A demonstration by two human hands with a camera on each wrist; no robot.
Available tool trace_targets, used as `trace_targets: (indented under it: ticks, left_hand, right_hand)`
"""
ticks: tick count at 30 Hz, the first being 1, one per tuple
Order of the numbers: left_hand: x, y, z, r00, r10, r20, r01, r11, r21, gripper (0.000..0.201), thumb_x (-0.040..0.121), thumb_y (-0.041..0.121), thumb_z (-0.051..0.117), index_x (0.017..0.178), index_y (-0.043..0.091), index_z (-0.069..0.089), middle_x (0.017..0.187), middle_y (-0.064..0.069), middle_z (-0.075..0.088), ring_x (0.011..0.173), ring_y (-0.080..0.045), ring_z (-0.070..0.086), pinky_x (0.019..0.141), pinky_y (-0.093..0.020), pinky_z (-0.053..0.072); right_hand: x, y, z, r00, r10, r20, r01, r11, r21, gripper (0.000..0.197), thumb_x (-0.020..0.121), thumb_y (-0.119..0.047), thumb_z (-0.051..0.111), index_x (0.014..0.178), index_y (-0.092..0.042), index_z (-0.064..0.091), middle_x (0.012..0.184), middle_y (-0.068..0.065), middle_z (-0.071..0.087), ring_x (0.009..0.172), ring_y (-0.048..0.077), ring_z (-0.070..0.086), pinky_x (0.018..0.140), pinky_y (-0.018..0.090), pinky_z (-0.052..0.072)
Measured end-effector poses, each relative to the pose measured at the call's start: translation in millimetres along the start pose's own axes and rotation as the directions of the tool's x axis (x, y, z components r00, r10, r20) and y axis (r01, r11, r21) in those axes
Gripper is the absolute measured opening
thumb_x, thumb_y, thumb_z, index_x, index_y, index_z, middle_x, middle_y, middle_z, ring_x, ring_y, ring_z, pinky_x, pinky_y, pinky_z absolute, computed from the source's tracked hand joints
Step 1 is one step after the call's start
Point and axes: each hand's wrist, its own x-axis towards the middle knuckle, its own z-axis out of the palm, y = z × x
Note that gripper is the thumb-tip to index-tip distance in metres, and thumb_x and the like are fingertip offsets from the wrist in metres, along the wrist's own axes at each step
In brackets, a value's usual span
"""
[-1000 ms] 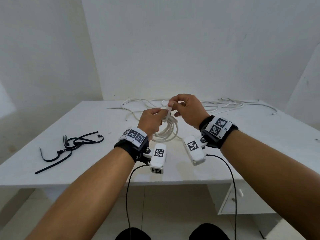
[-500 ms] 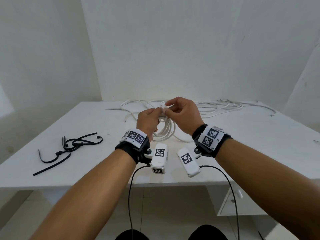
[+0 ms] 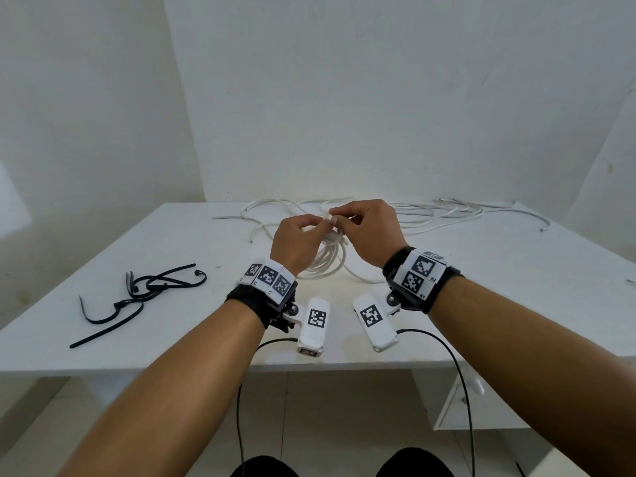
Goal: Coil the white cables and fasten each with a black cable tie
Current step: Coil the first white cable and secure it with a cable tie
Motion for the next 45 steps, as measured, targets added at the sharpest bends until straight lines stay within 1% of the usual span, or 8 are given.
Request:
trace_targets:
  ticks: [4,15,24,27,31,36,40,45]
  left_hand:
    - [4,-5,-2,0.999,0.045,0.013,-0.046,0.991,0.125,0.031,0.077,0.056,0.064,0.083,0.029,0.078,0.079,0.011,0.076,0.085,-0.011,0.072,0.087,-0.040,0.055]
    - [-1,2,-2,0.992,0.124,-0.007,-0.109,0.891,0.441,0.034,0.074,0.066,0.052,0.084,0.039,0.070,0.099,0.011,0.073,0.097,-0.010,0.066,0.085,-0.037,0.054]
    - [-5,13,-8,0.954,0.296,0.052,-0.246,0.669,0.701,0.028,0.088,0.057,0.055,0.089,0.037,0.073,0.076,0.008,0.071,0.072,-0.016,0.063,0.060,-0.027,0.048]
    - [-7,15,-11,0.945,0.306,0.113,-0.302,0.691,0.657,0.025,0.088,0.052,0.058,0.089,0.034,0.075,0.072,0.008,0.071,0.070,-0.015,0.065,0.059,-0.027,0.049]
    - [-2,6,-12,0.966,0.224,0.130,-0.258,0.862,0.436,0.038,0.081,0.064,0.057,0.096,0.034,0.074,0.086,0.014,0.073,0.083,-0.007,0.066,0.076,-0.035,0.056]
    - [-8,7,-10,0.951,0.242,0.193,-0.287,0.921,0.264,0.014,0.080,0.054,0.063,0.088,0.046,0.072,0.083,0.012,0.075,0.083,-0.008,0.070,0.081,-0.041,0.057]
    - [-11,9,-13,0.922,0.293,0.255,-0.351,0.908,0.228,0.015,0.081,0.048,0.063,0.089,0.042,0.074,0.085,0.013,0.076,0.085,-0.003,0.070,0.080,-0.034,0.056]
    - [-8,14,-13,0.948,0.268,0.170,-0.286,0.954,0.094,0.012,0.085,0.037,0.068,0.081,0.029,0.076,0.078,0.004,0.075,0.075,-0.009,0.069,0.072,-0.018,0.050]
  right_hand:
    - [4,-2,-4,0.999,-0.005,0.047,0.009,0.996,-0.087,0.011,0.090,-0.019,0.070,0.097,-0.015,0.078,0.067,-0.019,0.063,0.067,0.000,0.063,0.062,0.006,0.041]
    - [3,-7,-14,0.995,0.049,0.089,-0.039,0.993,-0.113,0.010,0.088,-0.015,0.069,0.087,-0.019,0.079,0.064,-0.018,0.063,0.066,0.001,0.061,0.060,0.007,0.042]
    - [4,-5,-15,0.963,0.254,0.090,-0.269,0.924,0.272,0.022,0.074,-0.005,0.083,0.081,-0.007,0.063,0.069,0.013,0.072,0.064,0.025,0.071,0.062,0.029,0.057]
    - [4,-5,-18,0.935,0.331,0.125,-0.353,0.846,0.399,0.022,0.075,-0.001,0.082,0.085,-0.003,0.063,0.071,0.016,0.068,0.060,0.023,0.066,0.048,0.020,0.044]
    - [3,-3,-21,0.896,0.319,0.311,-0.431,0.795,0.426,0.015,0.081,-0.010,0.079,0.090,-0.001,0.070,0.073,0.012,0.066,0.059,0.014,0.057,0.056,0.021,0.046]
    - [4,8,-27,0.839,0.348,0.418,-0.521,0.733,0.437,0.020,0.074,-0.025,0.086,0.087,-0.011,0.078,0.080,0.010,0.068,0.071,0.020,0.053,0.071,0.030,0.045]
    - [0,12,-29,0.822,0.336,0.460,-0.541,0.713,0.447,0.040,0.069,-0.029,0.087,0.099,-0.004,0.077,0.085,0.012,0.069,0.075,0.020,0.053,0.073,0.029,0.045]
    - [-1,1,-28,0.831,0.310,0.461,-0.547,0.604,0.579,0.031,0.088,-0.016,0.071,0.113,0.003,0.069,0.098,0.012,0.073,0.082,0.021,0.069,0.070,0.027,0.049]
